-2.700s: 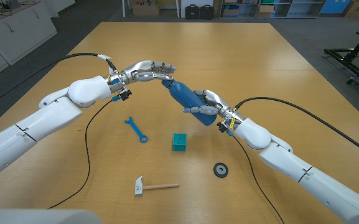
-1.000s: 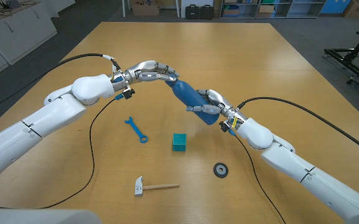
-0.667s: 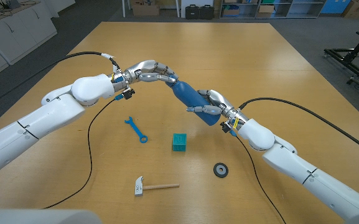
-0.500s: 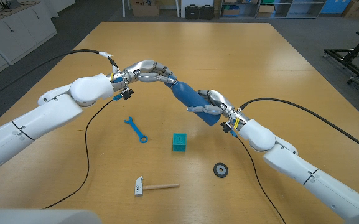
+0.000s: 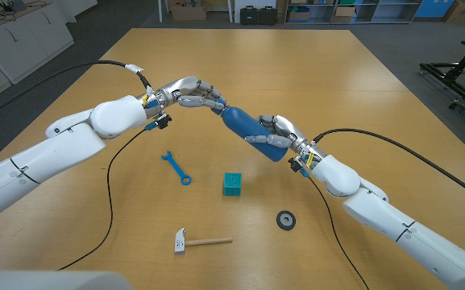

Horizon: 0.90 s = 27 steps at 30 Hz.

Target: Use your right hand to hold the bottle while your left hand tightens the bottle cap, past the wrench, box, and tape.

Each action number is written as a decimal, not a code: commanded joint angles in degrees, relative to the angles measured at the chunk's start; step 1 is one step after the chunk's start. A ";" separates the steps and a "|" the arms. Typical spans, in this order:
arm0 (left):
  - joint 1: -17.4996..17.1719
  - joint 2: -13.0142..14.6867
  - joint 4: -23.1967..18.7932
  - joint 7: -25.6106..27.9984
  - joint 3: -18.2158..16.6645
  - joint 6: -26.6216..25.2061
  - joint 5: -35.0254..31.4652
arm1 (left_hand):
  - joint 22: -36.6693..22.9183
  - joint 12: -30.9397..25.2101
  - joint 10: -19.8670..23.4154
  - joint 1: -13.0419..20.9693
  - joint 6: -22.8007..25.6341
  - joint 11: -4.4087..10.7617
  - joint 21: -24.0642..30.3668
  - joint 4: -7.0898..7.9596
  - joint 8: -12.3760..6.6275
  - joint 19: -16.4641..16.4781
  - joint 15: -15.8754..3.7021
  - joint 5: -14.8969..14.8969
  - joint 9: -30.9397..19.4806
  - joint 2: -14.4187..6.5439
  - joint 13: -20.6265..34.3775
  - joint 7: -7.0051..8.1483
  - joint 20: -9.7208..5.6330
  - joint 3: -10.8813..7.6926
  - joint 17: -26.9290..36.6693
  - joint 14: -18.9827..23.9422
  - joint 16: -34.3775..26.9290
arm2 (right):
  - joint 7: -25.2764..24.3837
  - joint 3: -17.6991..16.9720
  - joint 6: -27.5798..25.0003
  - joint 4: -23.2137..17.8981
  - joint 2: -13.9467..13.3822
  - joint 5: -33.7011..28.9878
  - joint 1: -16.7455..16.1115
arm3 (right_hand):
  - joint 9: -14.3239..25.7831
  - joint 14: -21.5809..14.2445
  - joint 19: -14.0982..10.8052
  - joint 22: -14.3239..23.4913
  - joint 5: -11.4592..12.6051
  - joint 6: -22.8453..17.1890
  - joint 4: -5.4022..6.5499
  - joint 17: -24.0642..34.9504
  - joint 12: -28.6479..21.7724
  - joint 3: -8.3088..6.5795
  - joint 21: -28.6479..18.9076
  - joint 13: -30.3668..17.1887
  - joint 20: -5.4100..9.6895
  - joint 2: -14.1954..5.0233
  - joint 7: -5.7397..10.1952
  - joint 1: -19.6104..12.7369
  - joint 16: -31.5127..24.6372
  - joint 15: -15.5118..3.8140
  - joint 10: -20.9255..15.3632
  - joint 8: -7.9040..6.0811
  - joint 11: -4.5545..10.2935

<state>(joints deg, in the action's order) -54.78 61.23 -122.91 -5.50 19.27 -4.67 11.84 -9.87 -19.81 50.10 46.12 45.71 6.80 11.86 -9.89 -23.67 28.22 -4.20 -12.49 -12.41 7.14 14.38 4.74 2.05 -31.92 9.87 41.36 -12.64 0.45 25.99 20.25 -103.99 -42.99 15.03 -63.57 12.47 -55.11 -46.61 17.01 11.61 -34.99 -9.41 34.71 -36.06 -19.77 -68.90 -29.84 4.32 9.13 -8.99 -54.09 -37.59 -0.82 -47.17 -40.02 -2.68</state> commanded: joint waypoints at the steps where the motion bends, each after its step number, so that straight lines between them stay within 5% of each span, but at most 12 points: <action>1: -0.77 -4.71 5.03 1.05 0.74 10.10 0.83 | 0.00 0.10 3.11 7.26 -0.03 3.55 -0.20 -0.88 -0.37 0.05 -8.46 -0.23 -0.23 -6.38 0.26 0.88 -0.37 -4.71 0.22 0.58 0.24 | 8.67 1.41 1.59 1.63 0.00 8.14 2.28 | 0.27 -7.61 -1.12 -0.03 0.22 -14.70 0.24 0.34 -0.23 -0.74 -0.67 -0.15 8.70 -15.64 12.26 -16.11 -0.37 -11.53 -13.30 -1.16 12.38; 11: 0.46 -8.49 8.86 0.14 2.33 15.50 0.83 | -0.02 0.40 3.25 8.34 0.21 4.93 -0.56 -0.76 -0.52 -0.56 -8.90 -0.05 -0.30 -6.46 0.50 2.79 -1.20 -4.19 0.56 0.07 0.44 | 15.37 3.53 -0.48 1.68 -0.59 11.65 5.14 | 0.19 -8.05 -1.40 -0.16 0.27 -14.58 0.18 0.52 -0.11 -0.84 -1.04 -0.42 8.69 -15.51 11.91 -16.26 -0.34 -11.45 -13.38 -1.13 12.13; 27: 1.19 -7.49 7.32 -1.88 2.24 14.31 -0.23 | -0.02 1.19 3.24 10.53 0.05 5.37 -0.77 -0.84 -0.53 -0.96 -8.82 0.03 -0.35 -6.75 0.42 4.50 -2.21 -3.65 0.87 -0.28 0.47 | 20.25 4.11 -1.16 3.04 -0.61 16.07 6.55 | 0.15 -8.21 -1.52 -0.35 0.28 -14.50 0.23 0.69 0.13 -0.97 -1.33 -0.55 8.71 -15.45 11.88 -16.31 -0.15 -11.37 -13.46 -1.10 12.06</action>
<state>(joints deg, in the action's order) -53.67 53.71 -114.98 -6.44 21.59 8.91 12.00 -9.88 -18.85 53.17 56.09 45.88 11.92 11.21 -10.84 -24.15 27.28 -4.09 -12.30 -12.67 0.34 14.62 8.65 0.50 -35.65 10.56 41.45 -12.15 17.87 29.64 19.96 -101.76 -43.58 28.53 -57.89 12.33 -55.63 -46.63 16.51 11.63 -33.99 -9.39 35.23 -35.99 -19.83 -69.94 -30.13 4.31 9.22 -11.39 -54.15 -37.71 -0.30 -47.69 -40.15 -3.45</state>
